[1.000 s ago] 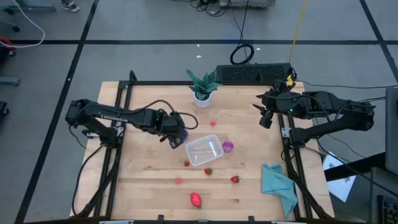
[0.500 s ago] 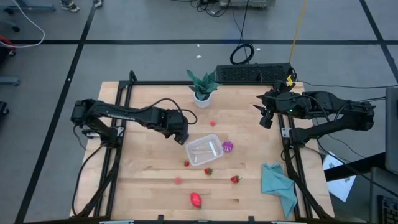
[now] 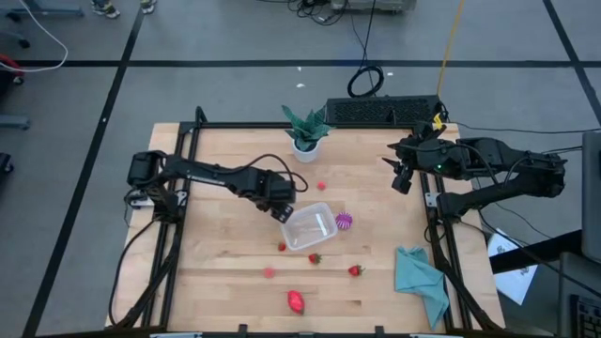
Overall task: Pick and placing Produce into tupperware
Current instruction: Put the grapes into the transparent bin
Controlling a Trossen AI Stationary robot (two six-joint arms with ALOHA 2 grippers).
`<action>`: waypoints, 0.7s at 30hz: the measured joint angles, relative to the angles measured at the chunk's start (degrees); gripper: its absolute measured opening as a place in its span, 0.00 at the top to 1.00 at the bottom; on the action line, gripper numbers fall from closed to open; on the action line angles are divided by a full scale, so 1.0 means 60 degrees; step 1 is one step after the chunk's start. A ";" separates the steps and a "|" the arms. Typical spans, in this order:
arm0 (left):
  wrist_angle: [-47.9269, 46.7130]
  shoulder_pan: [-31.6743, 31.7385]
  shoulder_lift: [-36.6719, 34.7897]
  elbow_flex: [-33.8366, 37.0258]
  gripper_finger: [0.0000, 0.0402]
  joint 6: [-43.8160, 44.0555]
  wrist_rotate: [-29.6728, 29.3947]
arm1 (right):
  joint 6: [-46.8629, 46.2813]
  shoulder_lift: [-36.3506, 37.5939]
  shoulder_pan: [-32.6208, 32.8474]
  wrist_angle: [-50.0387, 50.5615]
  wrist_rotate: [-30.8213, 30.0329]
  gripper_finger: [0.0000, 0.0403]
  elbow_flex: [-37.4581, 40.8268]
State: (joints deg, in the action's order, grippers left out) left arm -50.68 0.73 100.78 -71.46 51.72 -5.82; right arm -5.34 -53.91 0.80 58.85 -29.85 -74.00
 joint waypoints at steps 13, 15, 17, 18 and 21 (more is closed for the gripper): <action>0.0249 0.0276 0.0070 0.0011 0.27 -0.0098 -0.0125 | -0.0004 0.0001 0.0000 -0.0003 0.0011 0.59 0.0000; 0.0247 0.0332 0.0068 0.0011 0.27 -0.0098 -0.0212 | -0.0004 -0.0003 0.0000 -0.0002 0.0012 0.59 0.0000; 0.0246 0.0373 0.0068 0.0011 0.27 -0.0120 -0.0213 | -0.0004 -0.0003 0.0000 -0.0001 0.0015 0.59 0.0000; 0.0246 0.0379 0.0068 0.0011 0.27 -0.0194 -0.0216 | -0.0004 -0.0002 0.0000 -0.0001 0.0015 0.59 0.0000; 0.0282 0.0379 0.0168 0.0007 0.27 -0.0283 -0.0293 | -0.0004 0.0001 0.0000 -0.0004 0.0017 0.59 0.0000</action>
State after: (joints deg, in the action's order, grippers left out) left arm -48.99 3.01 101.78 -71.42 50.03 -7.57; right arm -5.37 -53.91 0.80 58.83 -29.74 -74.00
